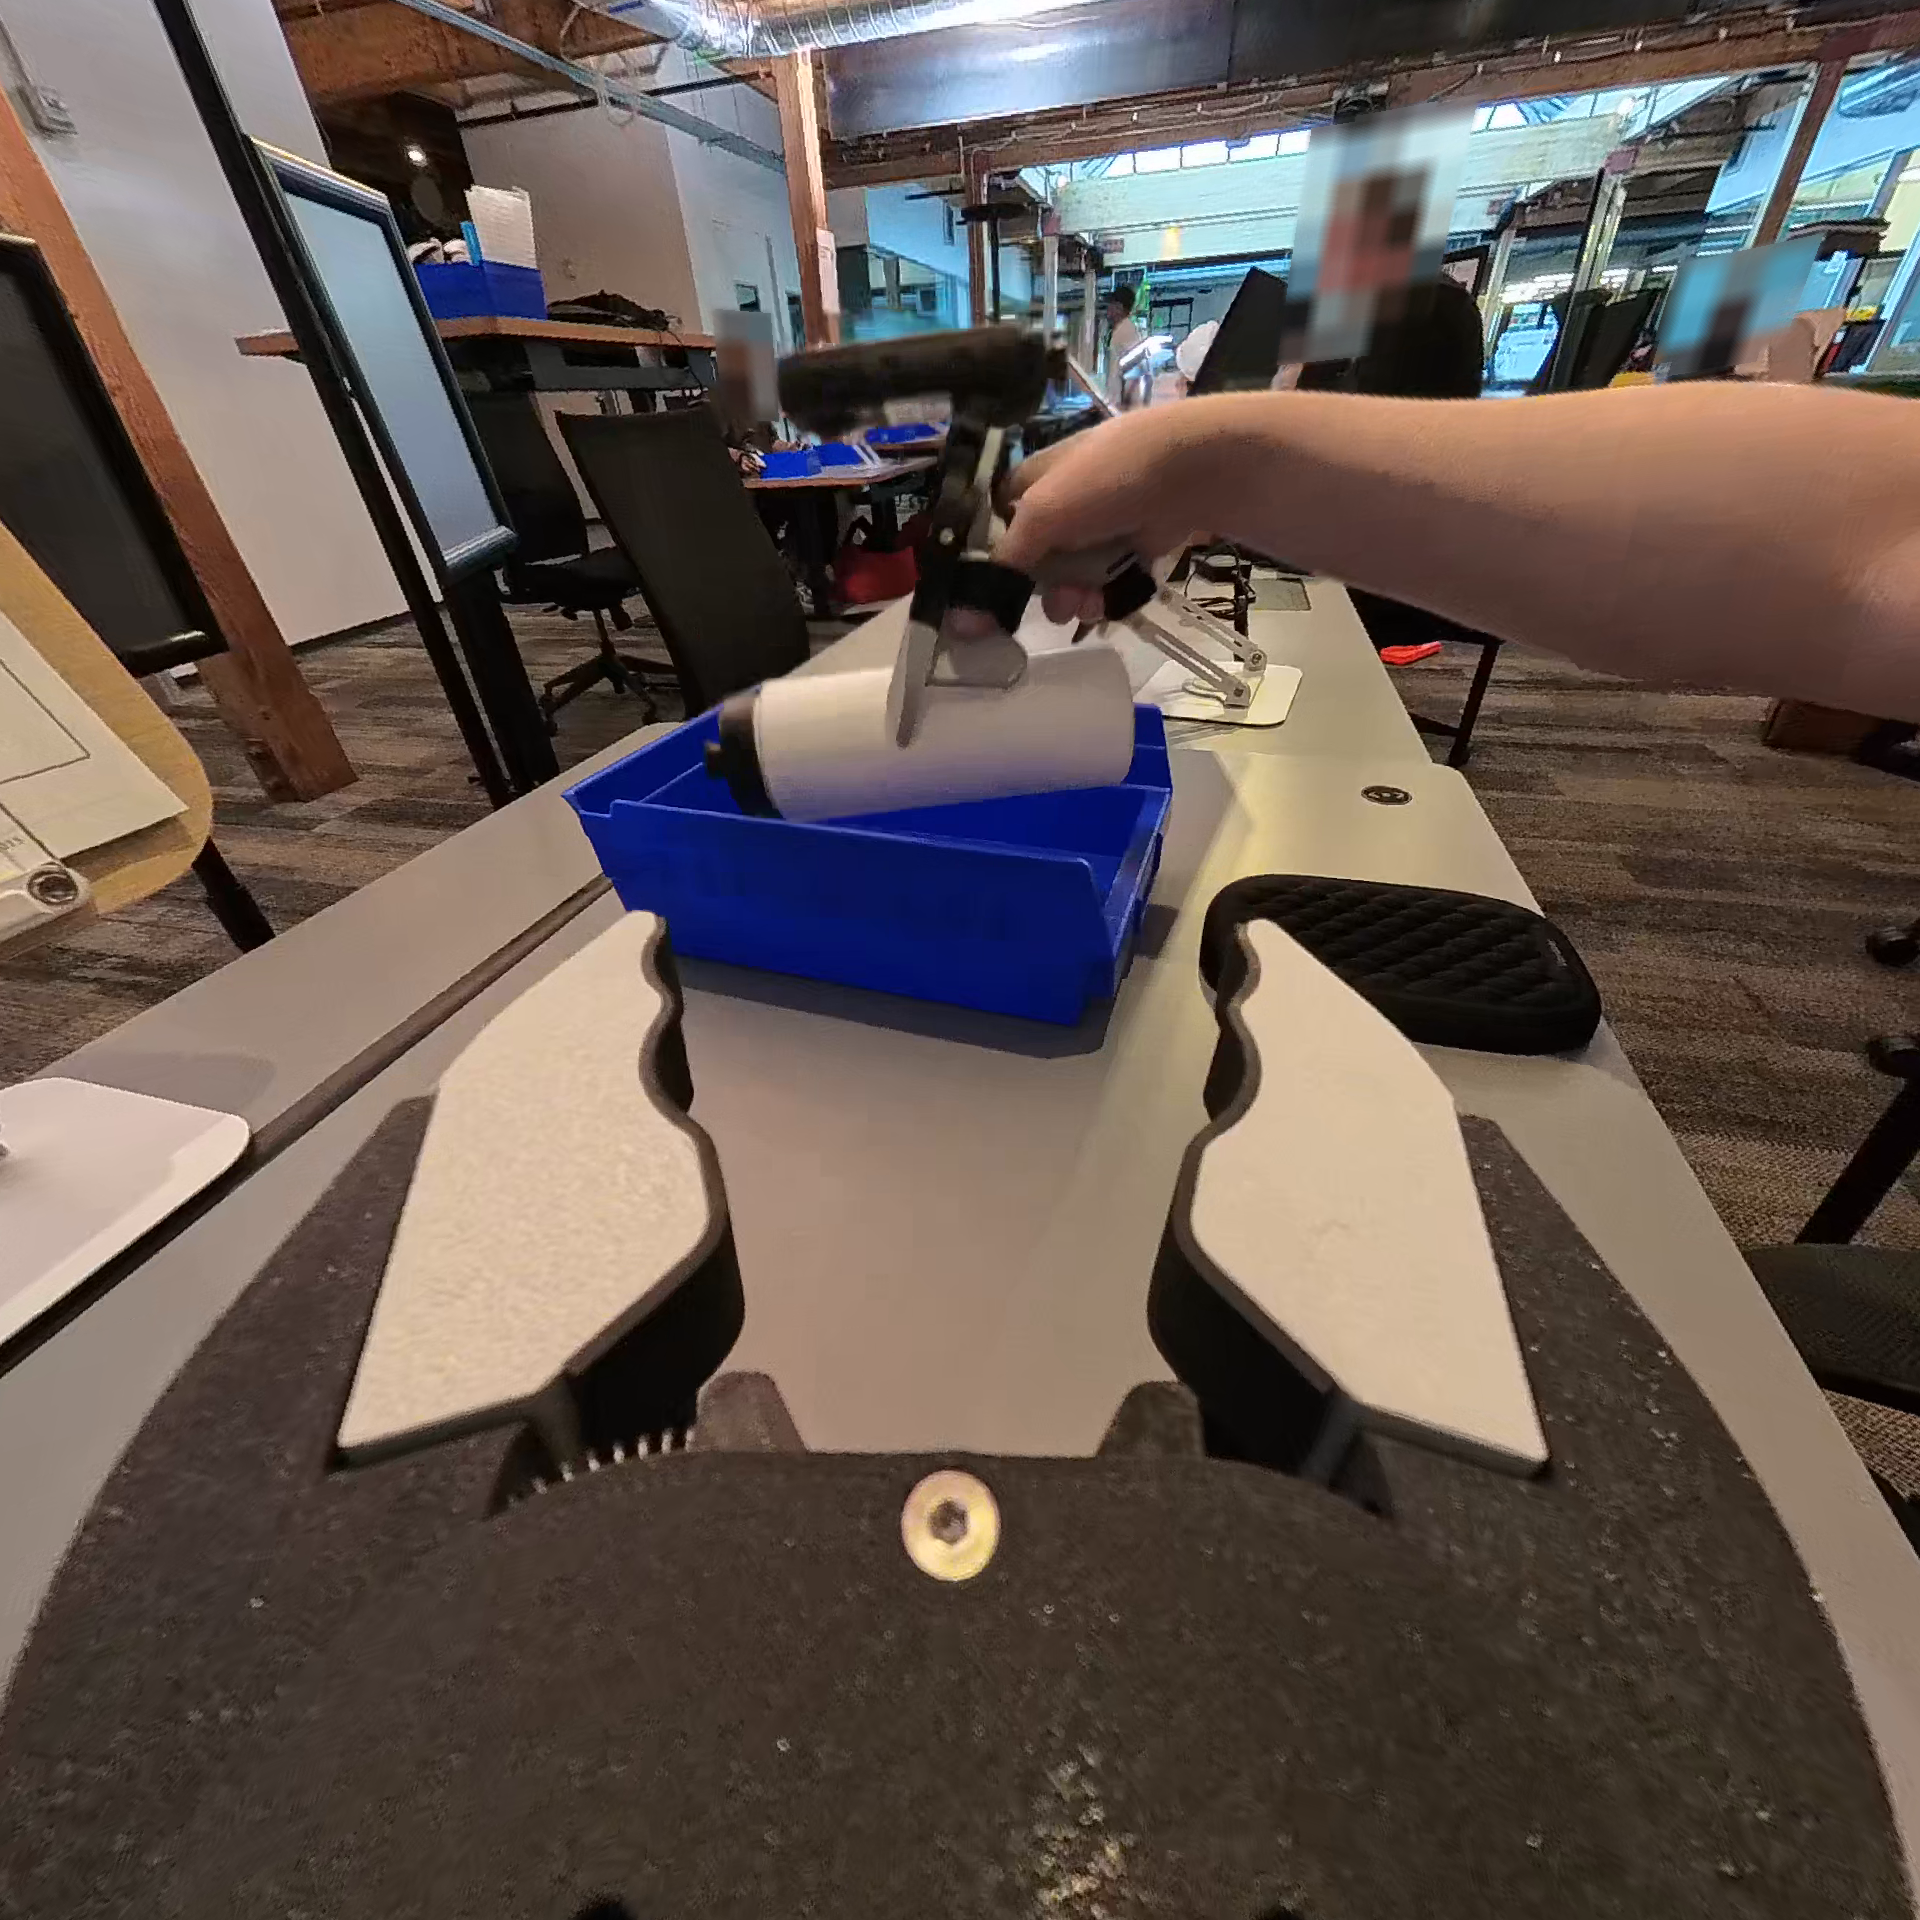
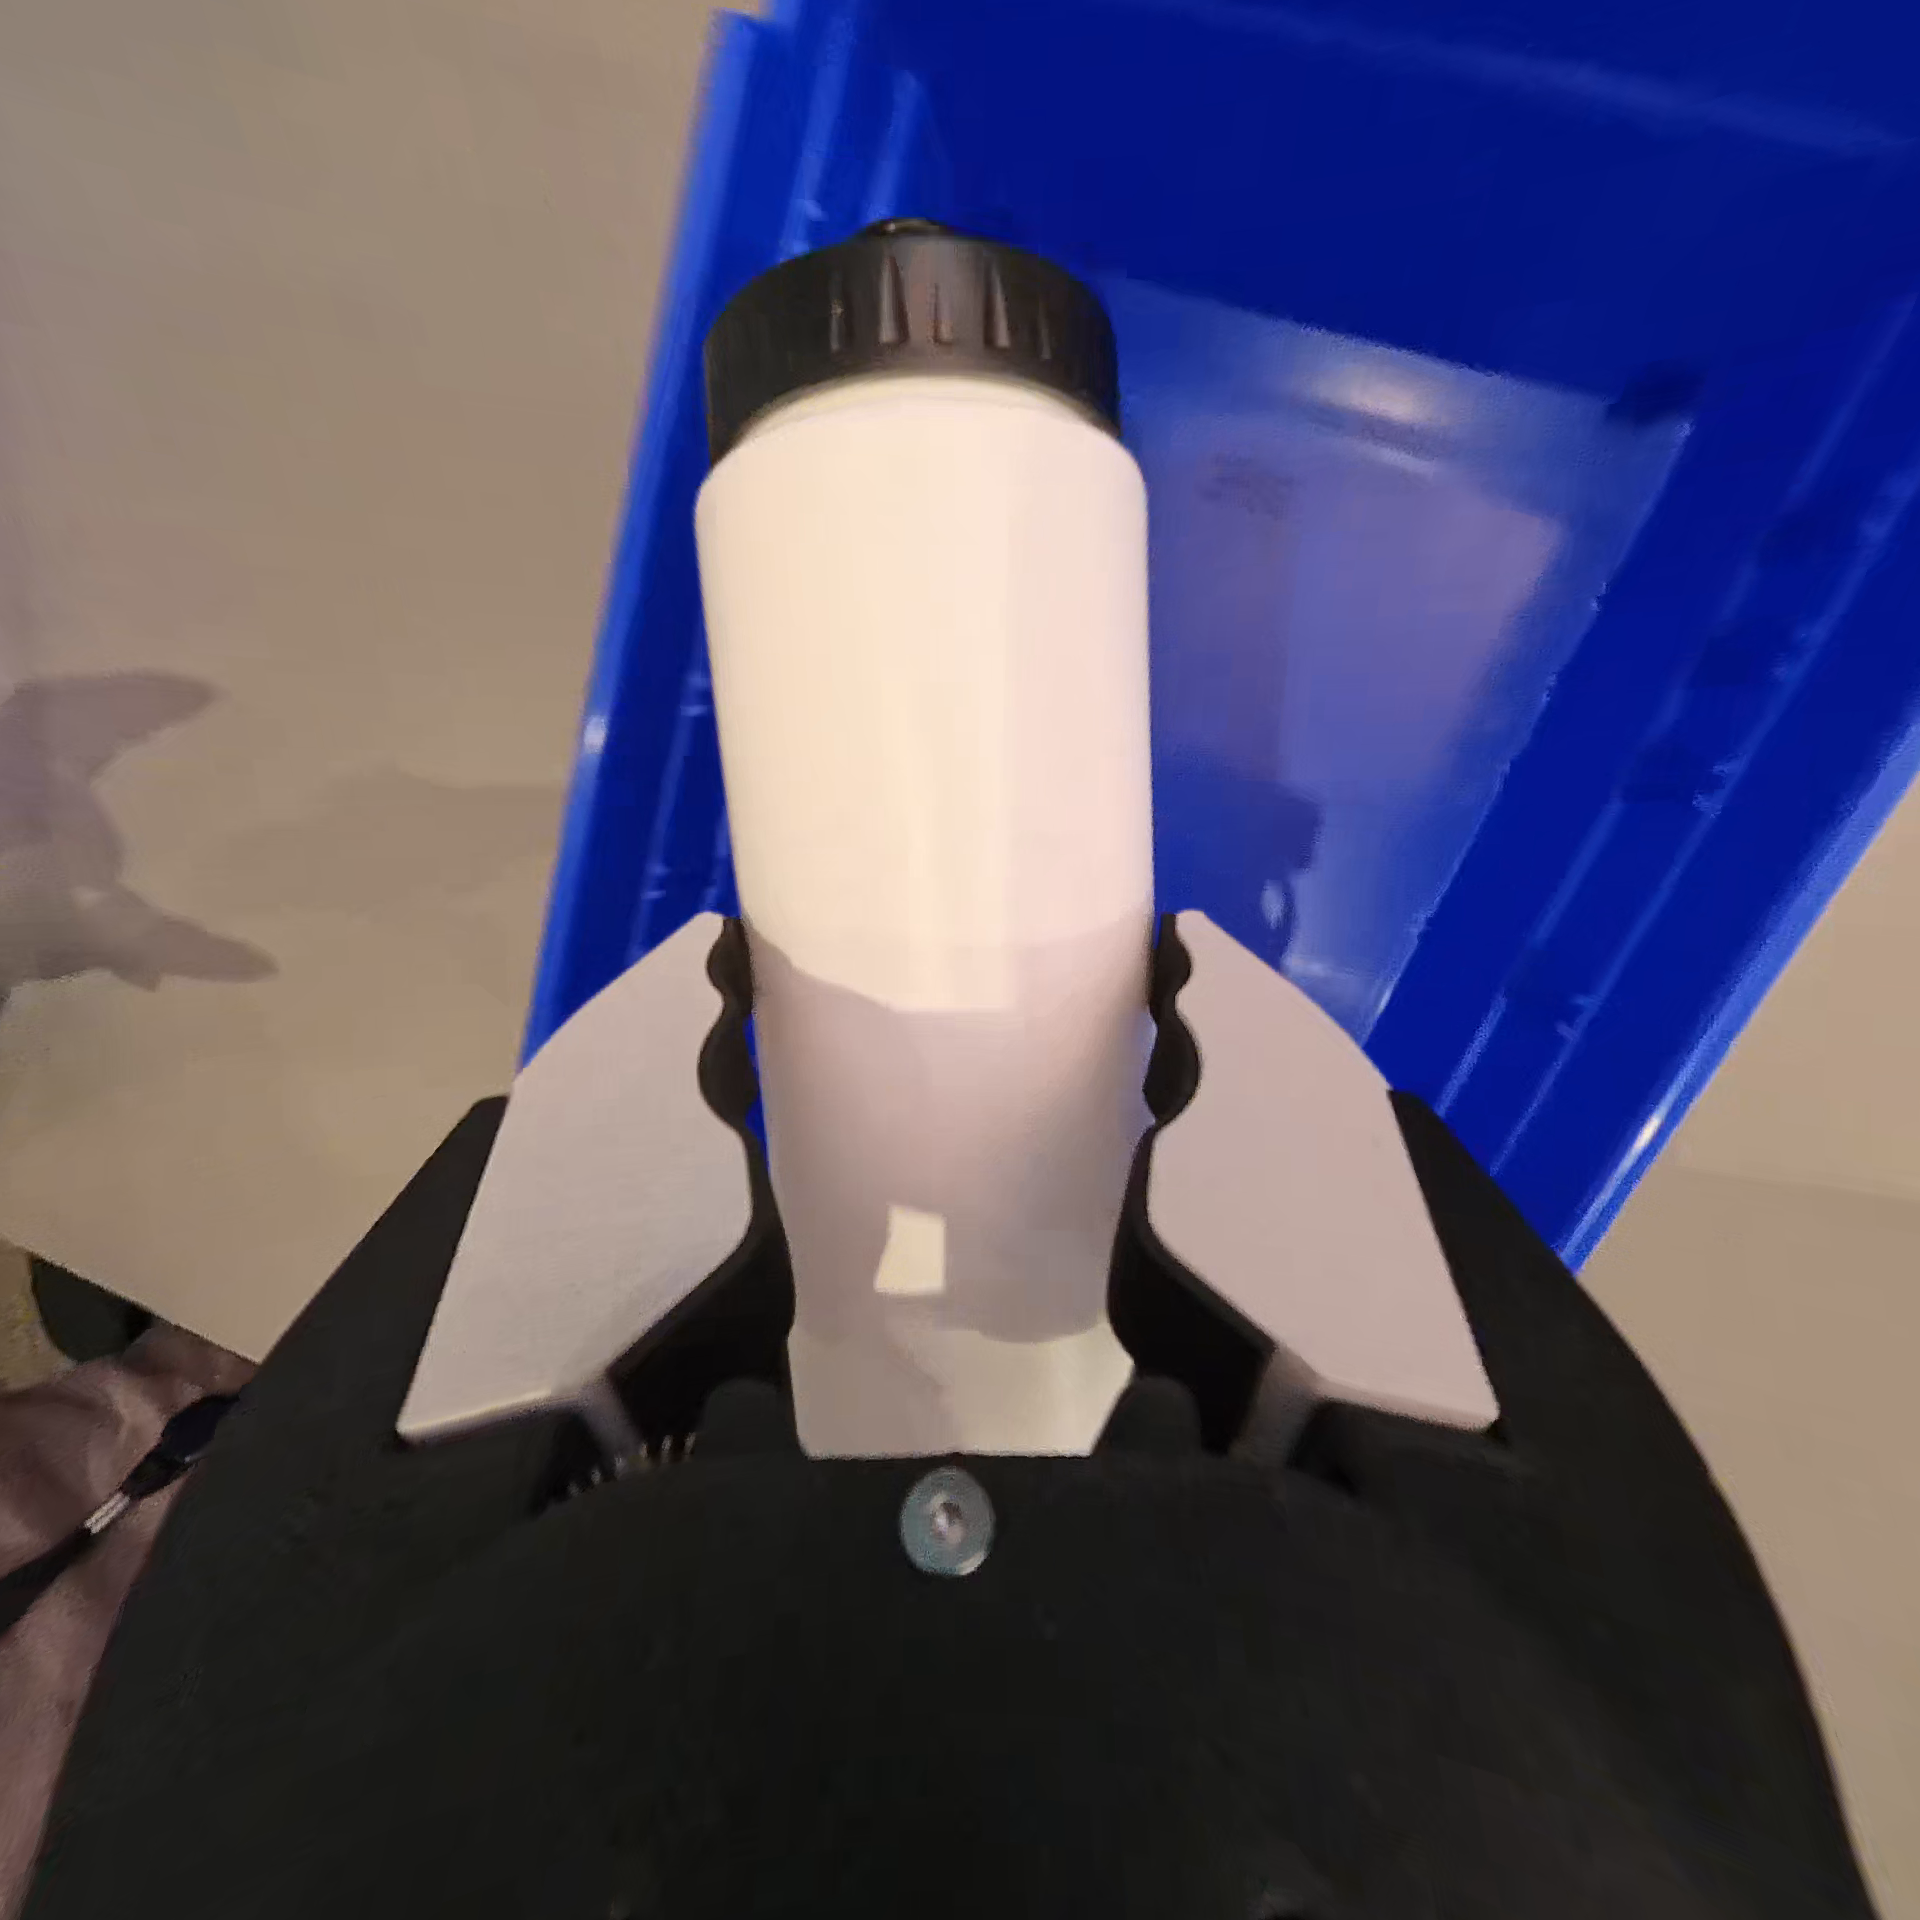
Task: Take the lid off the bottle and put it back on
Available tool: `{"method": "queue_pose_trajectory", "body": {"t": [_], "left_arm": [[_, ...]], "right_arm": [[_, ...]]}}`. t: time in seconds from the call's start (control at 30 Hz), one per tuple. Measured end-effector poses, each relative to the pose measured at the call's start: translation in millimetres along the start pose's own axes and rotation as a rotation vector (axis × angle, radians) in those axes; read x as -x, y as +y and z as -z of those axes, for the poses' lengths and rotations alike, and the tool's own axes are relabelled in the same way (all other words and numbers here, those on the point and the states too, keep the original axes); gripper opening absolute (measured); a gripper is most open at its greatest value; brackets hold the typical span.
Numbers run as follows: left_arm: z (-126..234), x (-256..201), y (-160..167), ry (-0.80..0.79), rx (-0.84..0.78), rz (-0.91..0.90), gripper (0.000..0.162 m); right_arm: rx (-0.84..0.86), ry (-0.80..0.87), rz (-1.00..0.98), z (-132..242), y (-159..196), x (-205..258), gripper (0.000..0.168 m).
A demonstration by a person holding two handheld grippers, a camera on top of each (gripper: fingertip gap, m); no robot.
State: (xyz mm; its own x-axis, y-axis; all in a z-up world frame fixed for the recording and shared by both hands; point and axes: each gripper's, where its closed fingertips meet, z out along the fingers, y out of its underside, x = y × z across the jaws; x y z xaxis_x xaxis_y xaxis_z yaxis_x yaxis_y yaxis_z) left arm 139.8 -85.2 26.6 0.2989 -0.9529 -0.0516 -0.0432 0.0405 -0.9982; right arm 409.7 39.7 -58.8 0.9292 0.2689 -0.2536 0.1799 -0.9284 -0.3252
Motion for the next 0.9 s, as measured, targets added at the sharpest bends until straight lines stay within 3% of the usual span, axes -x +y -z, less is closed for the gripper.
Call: {"method": "queue_pose_trajectory", "body": {"t": [0.23, 0.57, 0.63, 0.73, 0.83, 0.9], "left_arm": [[-3, -4, 7, 0.013, 0.031, -0.002, 0.098], [-5, 1, 17, 0.007, 0.065, 0.029, 0.099], [-1, 1, 9, 0.013, 0.081, 0.057, 0.102], [27, 11, -35, -0.028, 0.062, 0.076, 0.103], [84, 51, -74, -0.223, 0.102, 0.021, 0.094], [139, 91, -72, -0.424, 0.253, 0.022, 0.095]], "right_arm": [[0.103, 0.102, -0.105, -46, 15, -39, 0.077], [0.089, 0.139, -0.084, -58, 11, -43, 0.076], [0.036, 0.162, -0.006, -45, 2, -38, 0.076], [-0.255, 0.247, 0.15, 14, -29, -28, 0.074], [-0.461, 0.383, 0.2, 70, -37, -47, 0.074], [-0.406, 0.423, 0.124, 73, -25, -80, 0.074]]}}
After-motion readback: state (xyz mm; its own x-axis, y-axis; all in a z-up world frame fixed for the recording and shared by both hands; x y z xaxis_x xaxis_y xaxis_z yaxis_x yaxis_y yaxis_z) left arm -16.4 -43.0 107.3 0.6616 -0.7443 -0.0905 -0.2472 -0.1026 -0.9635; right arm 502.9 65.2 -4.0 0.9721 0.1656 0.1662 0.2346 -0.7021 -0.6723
